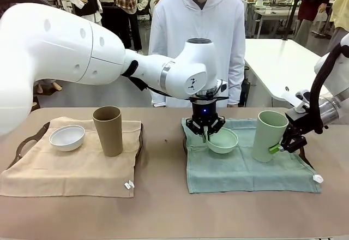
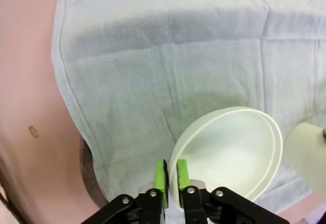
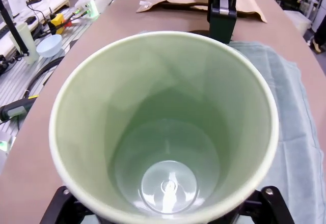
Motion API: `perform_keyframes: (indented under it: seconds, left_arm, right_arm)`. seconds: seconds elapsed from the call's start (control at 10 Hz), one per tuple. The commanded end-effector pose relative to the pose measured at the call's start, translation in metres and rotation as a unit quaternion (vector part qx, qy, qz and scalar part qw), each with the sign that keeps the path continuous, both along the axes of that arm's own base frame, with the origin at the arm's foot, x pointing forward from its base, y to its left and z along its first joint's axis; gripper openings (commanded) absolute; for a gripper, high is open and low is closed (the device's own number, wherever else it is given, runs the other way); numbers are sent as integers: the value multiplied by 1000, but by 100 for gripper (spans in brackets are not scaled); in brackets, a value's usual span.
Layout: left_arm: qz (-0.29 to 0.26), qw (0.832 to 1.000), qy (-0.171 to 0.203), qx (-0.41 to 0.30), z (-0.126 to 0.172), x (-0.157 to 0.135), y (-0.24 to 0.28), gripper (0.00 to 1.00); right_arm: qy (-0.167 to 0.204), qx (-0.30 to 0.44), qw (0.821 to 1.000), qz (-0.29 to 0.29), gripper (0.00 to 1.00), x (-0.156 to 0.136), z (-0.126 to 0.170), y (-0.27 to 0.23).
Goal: Set up a tray with a mat and arrange the tableware.
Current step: Place the Picnic Bowl and Reusable plastic cup back onto the Handle tray in front of the human's position.
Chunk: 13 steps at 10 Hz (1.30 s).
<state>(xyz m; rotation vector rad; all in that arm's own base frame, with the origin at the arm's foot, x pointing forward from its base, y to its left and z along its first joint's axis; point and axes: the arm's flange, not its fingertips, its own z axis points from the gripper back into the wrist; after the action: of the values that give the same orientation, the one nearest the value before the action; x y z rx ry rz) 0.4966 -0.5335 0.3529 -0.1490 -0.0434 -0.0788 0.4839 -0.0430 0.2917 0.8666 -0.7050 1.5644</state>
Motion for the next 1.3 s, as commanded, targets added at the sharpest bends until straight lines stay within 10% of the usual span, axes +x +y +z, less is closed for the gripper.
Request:
perform_keyframes:
  seconds: [0.0, 0.1, 0.2, 0.4, 0.5, 0.9, 1.2]
  left_arm:
    - [-6, 1000, 0, 3, 7, 0, 2, 100]
    - [-5, 1000, 14, 1, 9, 0, 6, 82]
    - [-5, 1000, 20, 4, 11, -1, 11, 100]
    - [-7, 1000, 29, -4, 19, -5, 22, 100]
    - [-13, 1000, 28, -5, 27, -7, 25, 64]
    - [-51, 998, -4, 41, 109, -51, 48, 72]
    - [-55, 997, -9, 54, 165, -61, 69, 72]
  right_arm:
    - [-13, -17, 1000, -8, 100, -1, 6, -3]
    - [-19, -60, 998, -24, 100, -3, 11, -9]
    - [-28, -89, 995, -33, 100, -5, 21, -21]
    - [-33, -132, 989, -63, 100, -7, 39, -52]
    - [-27, -149, 985, -82, 100, -6, 49, -63]
    - [119, -224, 952, -170, 100, -31, 162, -54]
    - [213, -322, 881, -273, 100, -49, 218, -28]
